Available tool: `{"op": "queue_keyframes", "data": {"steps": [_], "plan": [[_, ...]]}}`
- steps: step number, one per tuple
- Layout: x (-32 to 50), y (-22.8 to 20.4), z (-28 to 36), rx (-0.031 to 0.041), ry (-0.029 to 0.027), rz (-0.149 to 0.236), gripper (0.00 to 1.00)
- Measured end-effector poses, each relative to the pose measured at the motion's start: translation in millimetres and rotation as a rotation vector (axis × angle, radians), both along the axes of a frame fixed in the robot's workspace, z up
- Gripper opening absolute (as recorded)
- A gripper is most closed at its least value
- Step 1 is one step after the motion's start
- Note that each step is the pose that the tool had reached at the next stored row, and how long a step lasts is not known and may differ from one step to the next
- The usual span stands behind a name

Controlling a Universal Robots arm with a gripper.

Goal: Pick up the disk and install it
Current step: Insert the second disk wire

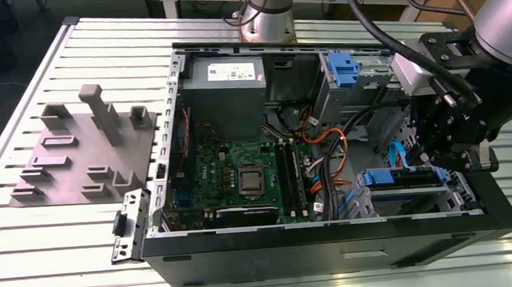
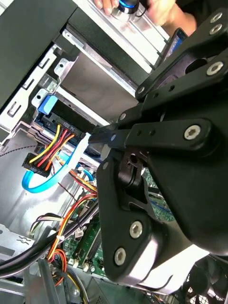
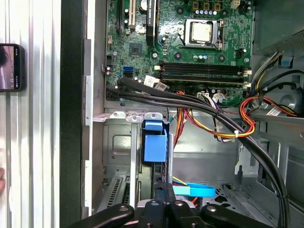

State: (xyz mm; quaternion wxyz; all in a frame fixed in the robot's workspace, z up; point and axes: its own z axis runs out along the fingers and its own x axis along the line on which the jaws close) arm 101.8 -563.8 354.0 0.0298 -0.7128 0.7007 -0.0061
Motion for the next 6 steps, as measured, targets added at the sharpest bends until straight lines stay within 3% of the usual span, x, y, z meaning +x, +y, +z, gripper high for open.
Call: {"op": "queue_keyframes", "data": {"steps": [6], "plan": [[0.0, 0.0, 0.0, 0.0000, 0.0001, 0.000, 0.11]]}}
